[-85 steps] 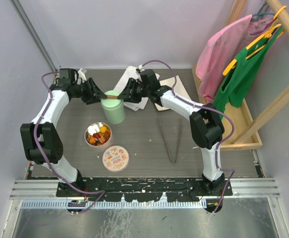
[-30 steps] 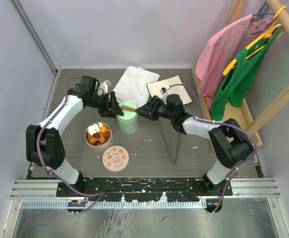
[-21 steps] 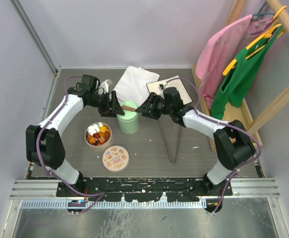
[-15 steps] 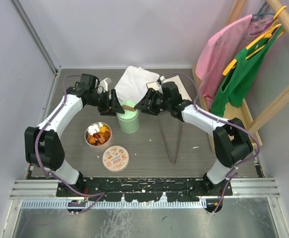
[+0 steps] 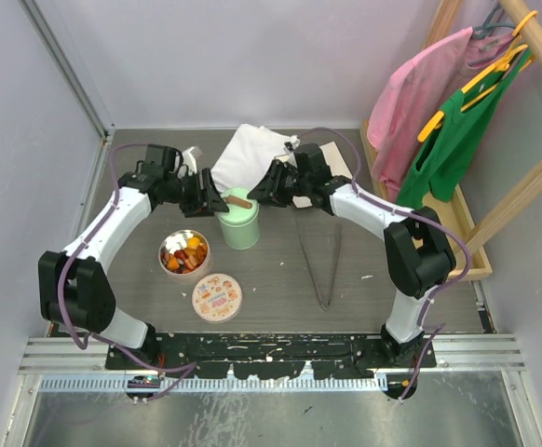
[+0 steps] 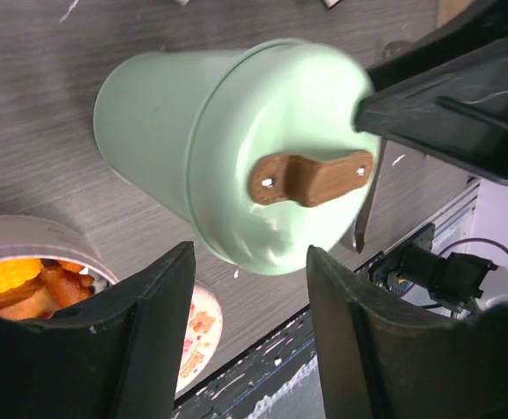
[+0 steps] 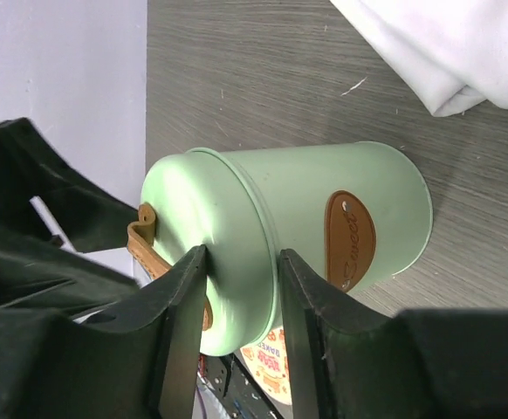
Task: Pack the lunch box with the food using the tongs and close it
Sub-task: Close the box lid on the packing box, then pick up the box lid from the center of the board.
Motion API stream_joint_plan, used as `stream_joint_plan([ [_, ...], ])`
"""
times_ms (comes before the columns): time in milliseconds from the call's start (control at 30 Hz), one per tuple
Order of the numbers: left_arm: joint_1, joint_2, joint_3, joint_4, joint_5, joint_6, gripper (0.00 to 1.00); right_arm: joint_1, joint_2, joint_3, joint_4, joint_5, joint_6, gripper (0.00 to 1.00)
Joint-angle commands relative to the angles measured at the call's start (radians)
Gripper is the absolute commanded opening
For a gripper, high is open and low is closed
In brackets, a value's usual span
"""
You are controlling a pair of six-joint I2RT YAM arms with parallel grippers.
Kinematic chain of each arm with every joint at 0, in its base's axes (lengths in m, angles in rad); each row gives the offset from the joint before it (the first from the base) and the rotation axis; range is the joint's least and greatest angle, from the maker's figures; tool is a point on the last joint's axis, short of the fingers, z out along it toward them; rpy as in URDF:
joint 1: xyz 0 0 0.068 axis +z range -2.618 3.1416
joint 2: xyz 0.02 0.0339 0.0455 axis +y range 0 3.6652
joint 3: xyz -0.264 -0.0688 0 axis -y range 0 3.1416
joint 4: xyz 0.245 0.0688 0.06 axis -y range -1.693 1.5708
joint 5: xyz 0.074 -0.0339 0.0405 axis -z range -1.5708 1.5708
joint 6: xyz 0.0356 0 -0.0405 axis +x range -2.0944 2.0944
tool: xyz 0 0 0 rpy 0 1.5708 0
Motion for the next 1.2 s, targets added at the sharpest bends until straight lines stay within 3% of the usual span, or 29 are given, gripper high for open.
stream_joint_plan([
  [0,-0.002,0.024,-0.045,0.055,0.008,-0.013,0.51,-0.003,0.026,-0.114,-0.05,0.051,-0.033,0.36],
  [100,-0.002,0.039,-0.049,0.044,0.033,0.002,0.41,-0.003,-0.001,-0.205,-0.003,0.045,-0.007,0.3],
  [200,-0.003,0.046,-0.053,0.036,0.033,0.009,0.39,-0.002,-0.061,-0.279,0.026,0.069,0.014,0.26],
  [367,-0.017,0.076,-0.038,0.038,0.083,0.01,0.37,-0.003,-0.15,-0.316,0.018,0.126,0.026,0.27],
  [467,-0.03,0.084,-0.031,0.042,0.08,0.002,0.39,-0.003,-0.193,-0.302,-0.015,0.176,0.013,0.33],
  [800,-0.03,-0.047,-0.013,0.107,-0.006,-0.081,0.55,-0.006,-0.351,-0.158,-0.141,0.241,-0.135,0.59],
  [1167,0.006,-0.317,-0.113,0.104,-0.223,-0.097,0.72,-0.003,-0.525,-0.238,-0.142,0.161,-0.219,0.65],
])
